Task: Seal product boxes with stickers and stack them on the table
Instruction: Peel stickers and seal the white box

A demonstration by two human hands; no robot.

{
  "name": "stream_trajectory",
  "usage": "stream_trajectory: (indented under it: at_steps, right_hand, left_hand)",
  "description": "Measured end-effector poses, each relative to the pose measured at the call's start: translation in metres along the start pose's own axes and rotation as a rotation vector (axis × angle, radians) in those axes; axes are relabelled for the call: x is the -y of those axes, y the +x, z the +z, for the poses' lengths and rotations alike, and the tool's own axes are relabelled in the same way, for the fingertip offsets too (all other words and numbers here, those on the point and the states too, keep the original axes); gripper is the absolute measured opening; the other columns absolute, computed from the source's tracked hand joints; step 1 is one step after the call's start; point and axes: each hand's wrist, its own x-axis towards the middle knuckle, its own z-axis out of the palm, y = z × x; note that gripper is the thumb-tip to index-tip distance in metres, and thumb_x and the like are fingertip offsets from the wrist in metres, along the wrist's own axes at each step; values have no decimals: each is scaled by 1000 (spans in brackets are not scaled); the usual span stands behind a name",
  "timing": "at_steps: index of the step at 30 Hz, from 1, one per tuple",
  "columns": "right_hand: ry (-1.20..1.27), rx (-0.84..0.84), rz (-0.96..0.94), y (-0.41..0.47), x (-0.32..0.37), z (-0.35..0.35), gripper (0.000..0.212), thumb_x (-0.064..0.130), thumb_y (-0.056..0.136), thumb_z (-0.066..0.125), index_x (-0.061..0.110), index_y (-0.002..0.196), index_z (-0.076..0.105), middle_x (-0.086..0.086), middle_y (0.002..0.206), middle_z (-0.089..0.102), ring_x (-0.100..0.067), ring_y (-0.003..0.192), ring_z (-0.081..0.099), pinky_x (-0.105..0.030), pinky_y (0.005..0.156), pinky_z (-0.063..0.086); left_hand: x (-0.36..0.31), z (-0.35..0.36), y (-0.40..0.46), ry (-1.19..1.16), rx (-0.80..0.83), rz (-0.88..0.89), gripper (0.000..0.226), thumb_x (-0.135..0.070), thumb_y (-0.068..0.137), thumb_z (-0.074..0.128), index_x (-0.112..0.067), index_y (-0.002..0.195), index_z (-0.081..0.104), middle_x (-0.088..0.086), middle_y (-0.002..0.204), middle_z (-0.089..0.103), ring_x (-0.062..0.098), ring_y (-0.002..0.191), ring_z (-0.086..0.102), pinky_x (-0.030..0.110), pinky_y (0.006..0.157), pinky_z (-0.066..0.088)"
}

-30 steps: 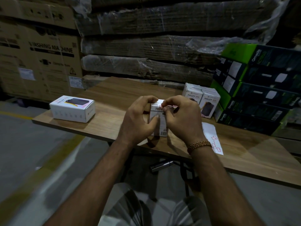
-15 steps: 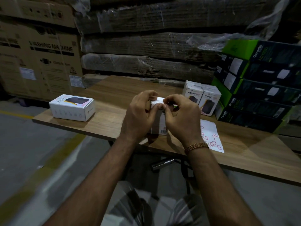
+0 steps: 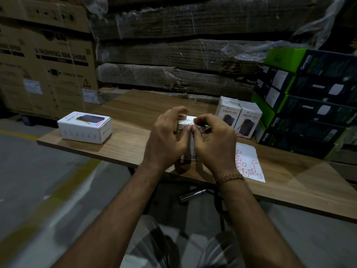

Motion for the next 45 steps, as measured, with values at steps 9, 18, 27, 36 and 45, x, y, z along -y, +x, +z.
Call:
stream_trajectory:
  at_steps: [9, 18, 27, 36, 45]
  right_hand:
    - [17, -1, 12, -7, 6, 2, 29, 5, 92, 71, 16, 118, 64, 2, 110, 70, -12, 104, 64, -24, 88, 54]
    - [187, 55, 139, -7, 0, 3, 41, -1, 92, 71, 21, 125, 59, 6, 124, 63, -5, 120, 60, -33, 100, 58]
    - [182, 211, 345, -34, -35, 7, 84, 9, 90, 80, 27, 159, 35, 2, 161, 40, -19, 145, 46, -38, 105, 59]
    - [158, 262, 375, -31, -36, 3, 88, 27, 98, 75, 29, 168, 22, 4, 145, 54, -6, 130, 53, 2, 78, 45]
    - [227, 102, 426, -25, -18, -10, 65, 55, 94, 72, 30, 147, 44, 7, 148, 52, -5, 119, 63, -17, 79, 59]
  left_hand:
    - [8, -4, -5, 21, 58, 52, 26, -16, 104, 64, -17, 130, 67, -5, 121, 60, 12, 111, 62, 36, 85, 61]
    - [12, -1, -13, 30, 64, -35, 51, -19, 103, 65, -17, 152, 53, 1, 157, 53, 13, 145, 51, 39, 110, 55]
    - [18, 6, -22, -86, 234, -331, 71, -23, 102, 71, -34, 161, 34, -6, 150, 58, 3, 125, 60, 25, 90, 60]
    - [19, 8, -18, -193, 243, -378, 62, -21, 105, 65, -38, 160, 42, -13, 143, 58, 4, 124, 61, 17, 82, 60]
    - [0, 6, -14, -406, 123, -498, 21, -35, 107, 63, -33, 128, 58, -12, 122, 69, 0, 108, 69, 29, 78, 65]
